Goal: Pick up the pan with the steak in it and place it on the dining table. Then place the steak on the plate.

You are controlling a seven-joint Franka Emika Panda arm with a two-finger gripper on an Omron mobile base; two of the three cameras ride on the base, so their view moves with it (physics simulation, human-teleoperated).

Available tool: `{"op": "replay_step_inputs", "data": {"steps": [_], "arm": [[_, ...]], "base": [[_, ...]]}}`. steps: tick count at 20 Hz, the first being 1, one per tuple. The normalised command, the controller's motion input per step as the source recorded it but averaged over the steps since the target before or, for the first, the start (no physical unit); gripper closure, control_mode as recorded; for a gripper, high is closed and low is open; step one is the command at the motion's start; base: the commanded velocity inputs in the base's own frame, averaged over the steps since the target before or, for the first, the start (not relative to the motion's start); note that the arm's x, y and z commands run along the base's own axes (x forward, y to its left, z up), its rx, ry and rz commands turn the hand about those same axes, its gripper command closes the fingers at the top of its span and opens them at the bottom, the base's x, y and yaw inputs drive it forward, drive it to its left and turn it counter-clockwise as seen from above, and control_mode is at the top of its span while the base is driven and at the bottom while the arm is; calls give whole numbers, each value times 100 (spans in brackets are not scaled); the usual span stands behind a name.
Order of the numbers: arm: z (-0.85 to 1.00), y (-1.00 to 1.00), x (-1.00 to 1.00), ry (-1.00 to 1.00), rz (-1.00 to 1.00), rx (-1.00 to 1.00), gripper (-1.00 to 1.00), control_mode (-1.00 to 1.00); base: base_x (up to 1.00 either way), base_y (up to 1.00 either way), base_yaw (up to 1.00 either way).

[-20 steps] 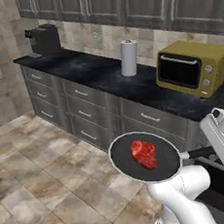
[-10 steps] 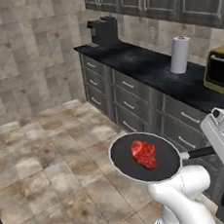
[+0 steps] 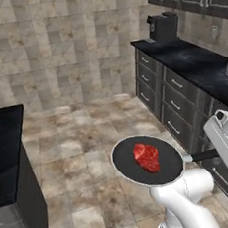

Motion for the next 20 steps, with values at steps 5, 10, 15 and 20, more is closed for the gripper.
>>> {"op": "replay_step_inputs", "data": {"steps": [5,10,15,20], "arm": [[0,0,0,0,0,0,100,100],[0,0,0,0,0,0,100,100],[0,0,0,0,0,0,100,100],[0,0,0,0,0,0,100,100]], "base": [[-2,0,35],[0,-1,9],[0,0,0],[57,-6,0]]}}
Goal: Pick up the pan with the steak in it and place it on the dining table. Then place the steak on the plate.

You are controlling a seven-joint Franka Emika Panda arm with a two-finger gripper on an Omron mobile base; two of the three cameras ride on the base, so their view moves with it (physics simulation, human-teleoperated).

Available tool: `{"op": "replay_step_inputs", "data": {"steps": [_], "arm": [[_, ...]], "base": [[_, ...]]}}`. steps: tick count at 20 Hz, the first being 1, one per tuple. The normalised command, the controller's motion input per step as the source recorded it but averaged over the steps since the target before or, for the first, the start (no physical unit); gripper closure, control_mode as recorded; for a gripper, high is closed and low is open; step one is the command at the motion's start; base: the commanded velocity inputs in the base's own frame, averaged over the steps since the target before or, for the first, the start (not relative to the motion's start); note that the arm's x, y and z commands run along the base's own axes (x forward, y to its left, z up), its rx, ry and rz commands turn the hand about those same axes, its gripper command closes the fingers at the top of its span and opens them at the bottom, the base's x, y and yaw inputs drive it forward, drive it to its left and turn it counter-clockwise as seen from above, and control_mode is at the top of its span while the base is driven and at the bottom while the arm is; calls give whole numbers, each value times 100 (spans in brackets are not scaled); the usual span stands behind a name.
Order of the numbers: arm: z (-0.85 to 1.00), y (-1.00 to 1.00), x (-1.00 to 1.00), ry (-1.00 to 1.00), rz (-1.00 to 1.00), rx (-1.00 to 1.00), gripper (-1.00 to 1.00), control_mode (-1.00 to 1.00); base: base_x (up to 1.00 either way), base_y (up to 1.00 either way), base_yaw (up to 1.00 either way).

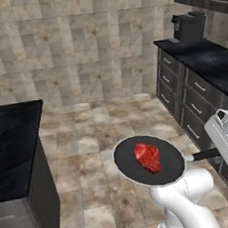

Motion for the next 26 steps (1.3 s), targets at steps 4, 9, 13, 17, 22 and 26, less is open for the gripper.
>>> {"op": "replay_step_inputs", "data": {"steps": [4,9,13,17,22,26], "arm": [[0,0,0,0,0,0,100,100],[0,0,0,0,0,0,100,100],[0,0,0,0,0,0,100,100],[0,0,0,0,0,0,100,100],[0,0,0,0,0,0,100,100],[0,0,0,0,0,0,100,100]], "base": [[96,-23,0],[100,-27,0],[100,-31,0],[100,-31,0],[100,-20,-1],[100,-16,0]]}}
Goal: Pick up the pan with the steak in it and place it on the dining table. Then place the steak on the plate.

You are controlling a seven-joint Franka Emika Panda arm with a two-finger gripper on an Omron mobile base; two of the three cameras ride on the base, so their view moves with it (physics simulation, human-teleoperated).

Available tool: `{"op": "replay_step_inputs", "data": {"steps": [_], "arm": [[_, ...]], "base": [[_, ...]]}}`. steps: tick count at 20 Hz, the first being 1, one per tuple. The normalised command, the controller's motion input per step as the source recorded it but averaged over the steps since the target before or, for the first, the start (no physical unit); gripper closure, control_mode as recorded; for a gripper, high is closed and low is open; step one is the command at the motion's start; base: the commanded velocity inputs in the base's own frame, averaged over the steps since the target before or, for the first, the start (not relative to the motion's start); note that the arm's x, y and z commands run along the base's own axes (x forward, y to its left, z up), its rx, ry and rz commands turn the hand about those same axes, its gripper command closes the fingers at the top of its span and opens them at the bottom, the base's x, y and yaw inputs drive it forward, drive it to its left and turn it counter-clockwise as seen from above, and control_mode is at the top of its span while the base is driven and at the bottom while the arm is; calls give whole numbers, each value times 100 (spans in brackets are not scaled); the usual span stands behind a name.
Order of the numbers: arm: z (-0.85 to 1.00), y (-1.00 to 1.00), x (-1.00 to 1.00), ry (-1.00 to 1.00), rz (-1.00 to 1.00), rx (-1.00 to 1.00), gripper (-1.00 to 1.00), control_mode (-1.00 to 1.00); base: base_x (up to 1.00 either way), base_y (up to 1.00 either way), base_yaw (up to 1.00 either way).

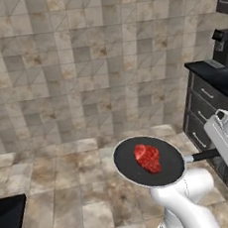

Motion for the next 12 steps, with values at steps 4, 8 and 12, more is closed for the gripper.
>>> {"op": "replay_step_inputs", "data": {"steps": [4,8,12], "arm": [[0,0,0,0,0,0,100,100],[0,0,0,0,0,0,100,100],[0,0,0,0,0,0,100,100]], "base": [[100,-13,0],[100,-16,0],[100,-12,0]]}}
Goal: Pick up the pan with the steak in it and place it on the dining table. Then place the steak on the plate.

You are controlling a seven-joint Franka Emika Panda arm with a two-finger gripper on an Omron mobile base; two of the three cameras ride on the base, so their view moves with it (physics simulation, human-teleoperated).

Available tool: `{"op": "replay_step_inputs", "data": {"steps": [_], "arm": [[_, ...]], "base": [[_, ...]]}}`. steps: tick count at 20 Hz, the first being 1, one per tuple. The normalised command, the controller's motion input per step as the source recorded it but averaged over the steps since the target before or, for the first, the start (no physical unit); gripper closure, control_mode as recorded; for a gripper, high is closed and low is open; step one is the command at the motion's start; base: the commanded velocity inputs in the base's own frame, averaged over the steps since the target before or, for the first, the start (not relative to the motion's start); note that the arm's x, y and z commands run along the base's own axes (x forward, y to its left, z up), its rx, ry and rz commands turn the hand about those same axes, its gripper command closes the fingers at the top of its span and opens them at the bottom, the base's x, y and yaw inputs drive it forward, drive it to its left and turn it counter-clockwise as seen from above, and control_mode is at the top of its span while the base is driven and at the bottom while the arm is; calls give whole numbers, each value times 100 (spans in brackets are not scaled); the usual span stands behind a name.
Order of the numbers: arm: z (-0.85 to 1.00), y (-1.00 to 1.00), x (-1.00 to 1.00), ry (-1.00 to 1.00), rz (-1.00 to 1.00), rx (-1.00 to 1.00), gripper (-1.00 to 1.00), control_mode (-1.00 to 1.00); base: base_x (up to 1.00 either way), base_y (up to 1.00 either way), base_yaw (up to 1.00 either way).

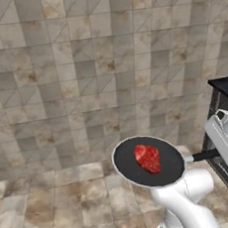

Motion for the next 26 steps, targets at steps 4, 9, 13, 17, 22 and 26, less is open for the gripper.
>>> {"op": "replay_step_inputs", "data": {"steps": [4,9,13,17,22,26], "arm": [[0,0,0,0,0,0,100,100],[0,0,0,0,0,0,100,100],[0,0,0,0,0,0,100,100],[0,0,0,0,0,0,100,100],[0,0,0,0,0,0,100,100],[0,0,0,0,0,0,100,100]], "base": [[97,-4,0],[25,-9,40],[0,0,50],[0,0,50],[-1,0,50],[-2,0,50]]}}
